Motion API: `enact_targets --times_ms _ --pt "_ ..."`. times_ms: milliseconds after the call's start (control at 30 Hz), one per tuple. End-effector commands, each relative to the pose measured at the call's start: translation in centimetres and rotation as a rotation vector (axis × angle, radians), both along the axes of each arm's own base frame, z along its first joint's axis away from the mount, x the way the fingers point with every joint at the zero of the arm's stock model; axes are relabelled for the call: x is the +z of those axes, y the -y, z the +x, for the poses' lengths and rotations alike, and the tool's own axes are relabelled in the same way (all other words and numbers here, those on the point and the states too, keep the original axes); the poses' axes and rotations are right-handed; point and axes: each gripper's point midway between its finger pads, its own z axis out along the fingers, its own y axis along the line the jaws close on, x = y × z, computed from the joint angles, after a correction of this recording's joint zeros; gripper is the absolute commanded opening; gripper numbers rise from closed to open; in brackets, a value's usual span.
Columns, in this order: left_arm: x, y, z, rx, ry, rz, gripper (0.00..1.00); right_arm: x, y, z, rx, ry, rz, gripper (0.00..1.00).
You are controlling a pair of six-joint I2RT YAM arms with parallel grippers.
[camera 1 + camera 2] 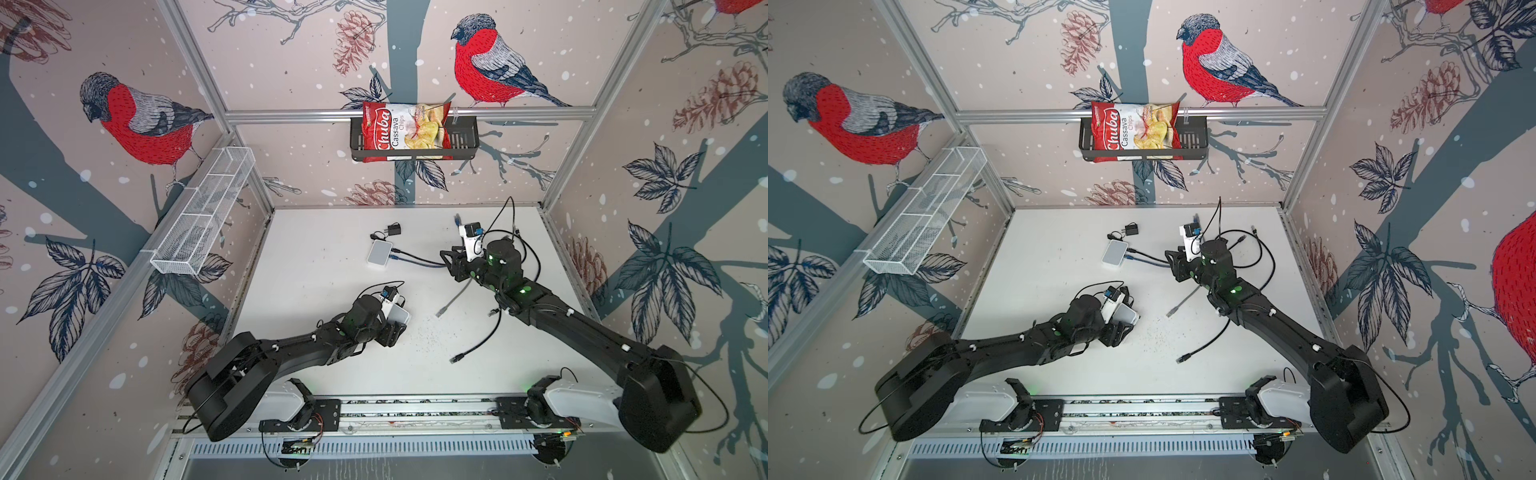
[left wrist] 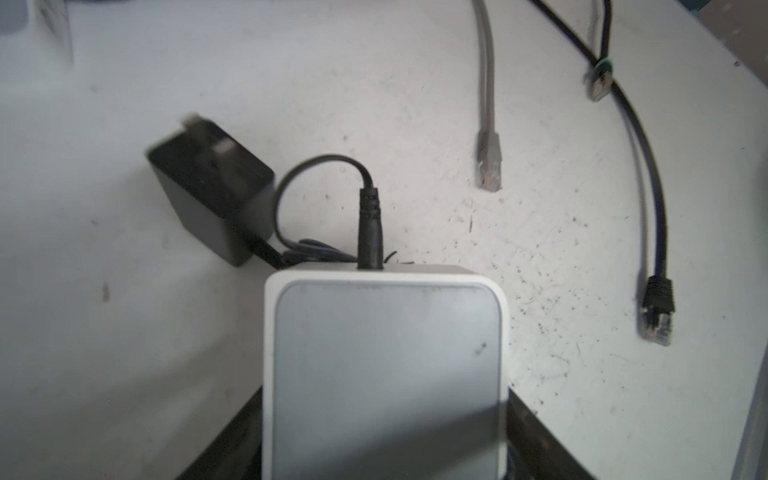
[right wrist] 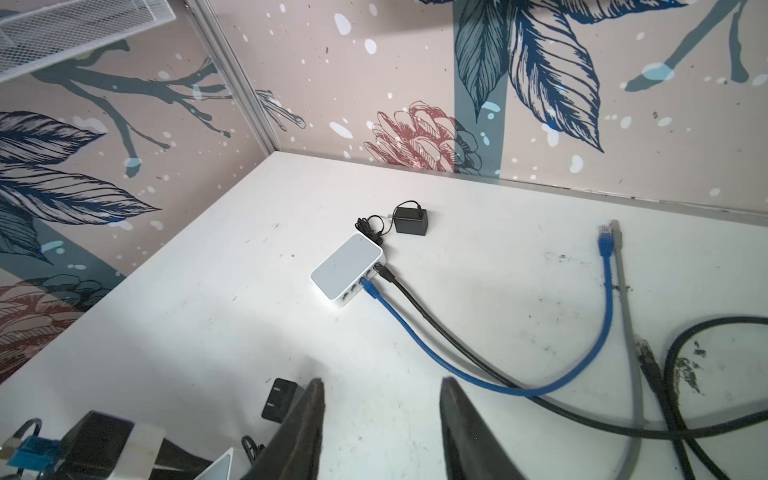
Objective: Insert the plug into the switch port
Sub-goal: 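Open the right gripper and draw it back while the left lowers the switch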
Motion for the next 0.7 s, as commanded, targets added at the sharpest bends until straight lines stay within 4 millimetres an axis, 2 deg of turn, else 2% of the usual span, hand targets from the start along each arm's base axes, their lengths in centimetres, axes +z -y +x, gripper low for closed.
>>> enact_targets --times_ms 0,133,433,600,667 --pt "-1.9 -0.6 -0.4 0.041 -0.088 0.073 0.15 -1.9 -0.4 0.2 0.060 -0.034 -0.102 0.47" --pt "-3.2 -1.3 0.0 0.074 -0.125 0.160 0.16 -3.5 -0.8 0.2 0.145 -0.041 -0.187 0.47" --pt "-5.4 -3.5 1.6 0.190 -0.163 0.357 0.16 -4.5 -0.7 0.9 0.175 -0.010 -0.232 0.51" --pt "-5.4 -5.7 3.2 0.323 -0.110 0.430 0.16 -4.8 -0.7 1.1 0.172 -0.017 -0.231 0.51" --pt "-5.3 -6.0 3.7 0.339 -0.101 0.433 0.17 -5.0 -0.7 1.1 0.170 -0.015 -0.233 0.52"
